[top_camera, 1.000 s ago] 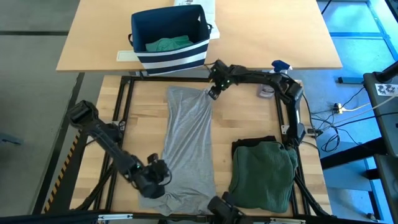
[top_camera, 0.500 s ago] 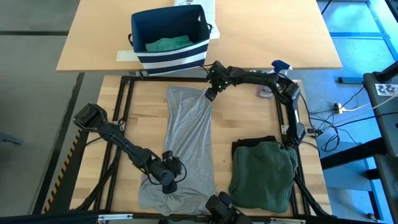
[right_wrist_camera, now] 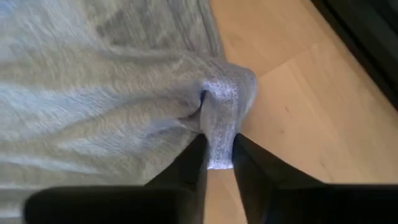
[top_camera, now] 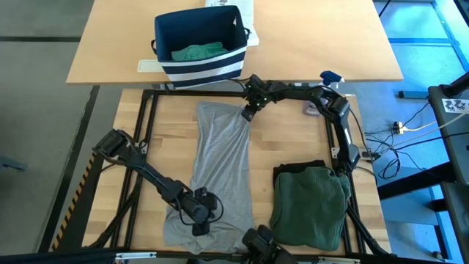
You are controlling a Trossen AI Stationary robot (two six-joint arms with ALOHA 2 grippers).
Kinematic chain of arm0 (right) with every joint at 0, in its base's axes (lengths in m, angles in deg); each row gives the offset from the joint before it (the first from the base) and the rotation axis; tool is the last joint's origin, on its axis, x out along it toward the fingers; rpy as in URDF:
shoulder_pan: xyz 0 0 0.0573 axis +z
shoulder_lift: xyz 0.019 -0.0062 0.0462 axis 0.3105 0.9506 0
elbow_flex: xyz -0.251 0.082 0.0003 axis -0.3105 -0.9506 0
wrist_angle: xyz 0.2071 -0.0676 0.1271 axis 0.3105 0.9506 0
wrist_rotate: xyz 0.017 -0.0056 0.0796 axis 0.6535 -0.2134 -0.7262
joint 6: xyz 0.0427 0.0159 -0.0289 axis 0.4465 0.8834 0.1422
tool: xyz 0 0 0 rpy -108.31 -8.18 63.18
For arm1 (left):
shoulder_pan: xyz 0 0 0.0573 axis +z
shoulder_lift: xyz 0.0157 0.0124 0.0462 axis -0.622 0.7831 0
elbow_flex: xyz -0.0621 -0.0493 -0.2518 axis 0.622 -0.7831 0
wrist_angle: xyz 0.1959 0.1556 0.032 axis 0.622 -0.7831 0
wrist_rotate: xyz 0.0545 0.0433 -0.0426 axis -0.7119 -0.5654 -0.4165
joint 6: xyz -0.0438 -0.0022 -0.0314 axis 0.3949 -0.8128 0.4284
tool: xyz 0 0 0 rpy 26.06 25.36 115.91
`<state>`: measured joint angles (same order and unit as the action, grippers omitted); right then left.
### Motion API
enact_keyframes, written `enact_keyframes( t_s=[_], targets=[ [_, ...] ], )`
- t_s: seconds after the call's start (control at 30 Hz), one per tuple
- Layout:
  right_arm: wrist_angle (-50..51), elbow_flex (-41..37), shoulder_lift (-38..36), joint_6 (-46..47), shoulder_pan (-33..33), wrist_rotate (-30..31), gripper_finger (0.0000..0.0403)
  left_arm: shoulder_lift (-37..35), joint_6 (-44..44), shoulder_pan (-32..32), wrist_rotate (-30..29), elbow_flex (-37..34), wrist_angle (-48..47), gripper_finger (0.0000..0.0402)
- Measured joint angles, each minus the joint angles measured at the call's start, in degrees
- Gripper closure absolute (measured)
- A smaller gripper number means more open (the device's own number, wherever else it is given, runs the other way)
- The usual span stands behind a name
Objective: Fold Laundry from Bin
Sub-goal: Fold the gray shirt
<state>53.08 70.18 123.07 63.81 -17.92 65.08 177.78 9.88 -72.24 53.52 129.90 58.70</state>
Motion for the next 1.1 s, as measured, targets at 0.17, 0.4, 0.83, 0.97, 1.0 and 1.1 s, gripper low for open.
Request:
enact_keyframes(
  t_s=[0.17,0.4,0.83,0.97,1.0,1.1],
  targets=[
    [0.24,0.0,-0.08,-1.79,-0.11,1.92,0.0388,1.03,1.53,-0.56,2.16,0.17,0.77,0.0401],
    [3.83,2.68,-0.08,-3.77,-0.46,8.4,0.038,1.07,2.96,-1.7,3.36,0.15,0.33,0.0401],
    [19.48,16.6,-0.17,-10.88,-0.4,13.81,0.0383,1.14,4.11,-2.51,1.23,0.07,-0.17,0.0401],
    [25.96,17.38,-0.17,-14.86,-0.28,12.4,0.0333,1.14,3.84,-2.36,-0.82,0.02,-0.17,0.0401],
    [27.76,17.37,-0.17,-15.19,-0.26,12.43,0.0315,1.14,3.68,-2.34,-1.14,0.02,-0.17,0.0401],
    [31.19,16.81,-0.17,-15.31,-0.28,13.39,0.0257,1.18,3.08,-2.34,-2.08,0.0,-0.19,0.0395]
  ],
)
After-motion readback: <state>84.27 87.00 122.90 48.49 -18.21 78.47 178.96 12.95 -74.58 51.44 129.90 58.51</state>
